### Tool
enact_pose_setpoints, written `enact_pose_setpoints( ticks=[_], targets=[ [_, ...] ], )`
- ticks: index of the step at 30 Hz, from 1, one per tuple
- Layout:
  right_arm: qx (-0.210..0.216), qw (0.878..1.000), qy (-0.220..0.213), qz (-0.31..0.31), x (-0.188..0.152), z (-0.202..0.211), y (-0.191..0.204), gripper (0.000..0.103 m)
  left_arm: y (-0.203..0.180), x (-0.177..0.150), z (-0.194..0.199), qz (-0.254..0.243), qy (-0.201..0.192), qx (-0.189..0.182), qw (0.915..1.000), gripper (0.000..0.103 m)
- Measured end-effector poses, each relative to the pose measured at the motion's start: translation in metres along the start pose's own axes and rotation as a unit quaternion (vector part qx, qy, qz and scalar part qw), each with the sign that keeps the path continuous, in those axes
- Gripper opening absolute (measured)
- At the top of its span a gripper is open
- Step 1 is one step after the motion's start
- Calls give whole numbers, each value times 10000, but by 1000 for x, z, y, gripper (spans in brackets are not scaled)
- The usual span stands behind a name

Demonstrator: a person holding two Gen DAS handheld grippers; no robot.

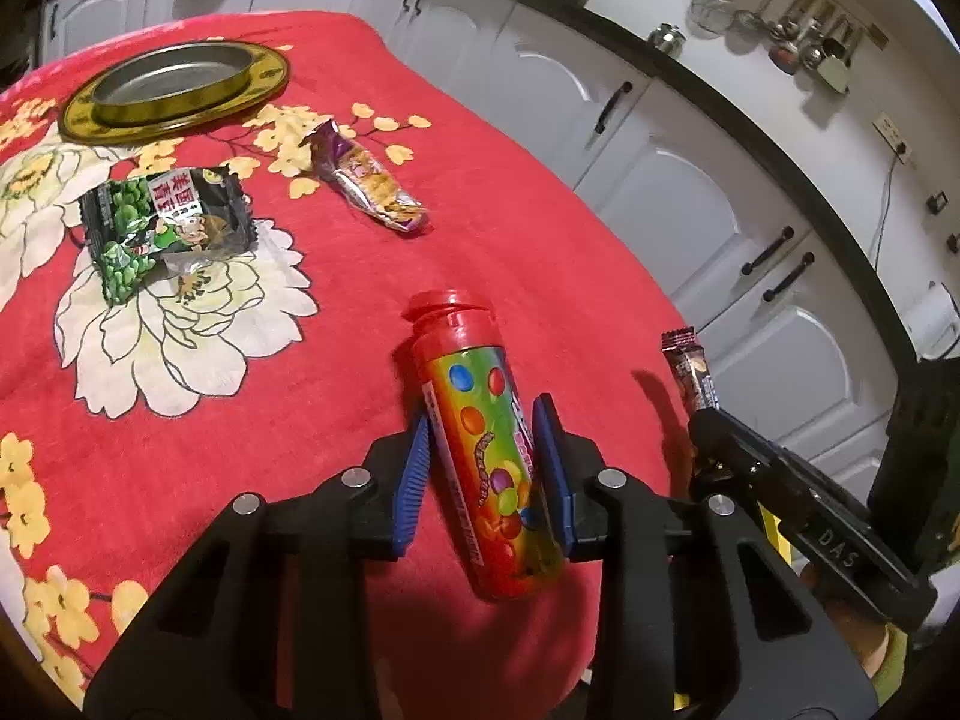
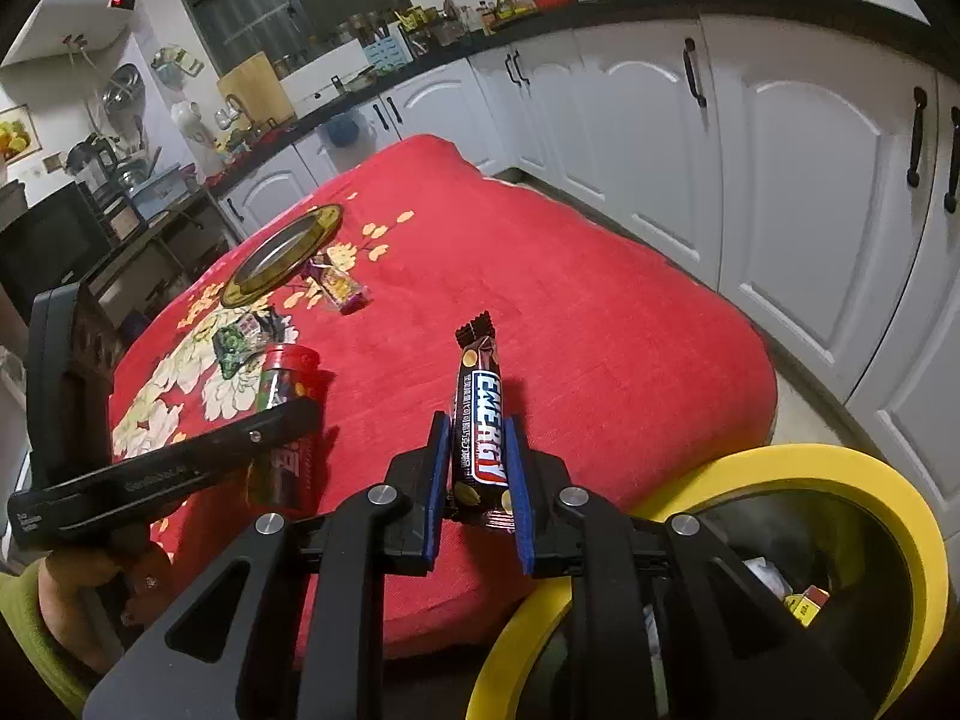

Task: Collect trash
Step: 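Carry the chocolate bar and candy tube over the yellow bin with both tools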

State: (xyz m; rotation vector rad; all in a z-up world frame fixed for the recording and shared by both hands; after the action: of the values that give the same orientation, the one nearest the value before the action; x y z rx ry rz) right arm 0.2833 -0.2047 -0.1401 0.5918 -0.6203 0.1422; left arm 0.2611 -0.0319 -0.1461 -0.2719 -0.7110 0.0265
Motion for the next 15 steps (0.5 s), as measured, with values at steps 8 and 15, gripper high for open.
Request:
enact_pose_setpoints(
  ticks=[8,15],
  targets=[
    [15,9998,-176,17,-5,20,7,18,-8,-4,12,-249,-128,-19,9996,23],
    [-27,9993,-368,-68,-7,44,1,18,-23,1,25,-423,-307,-157,9985,23]
  ],
)
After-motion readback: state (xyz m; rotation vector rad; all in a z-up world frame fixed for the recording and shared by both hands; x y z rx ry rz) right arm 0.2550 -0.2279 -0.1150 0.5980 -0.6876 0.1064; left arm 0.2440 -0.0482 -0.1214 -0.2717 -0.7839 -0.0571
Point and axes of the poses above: each gripper's, at about its wrist camera, not at the fingertips, and z roughly against the way its jaws point, y to its left, x to its top, the point moved 7 cm from there along -z, roughly the way its jaws point, and after that the axes turned 12 degrees about -z, right-handed, at the moved point
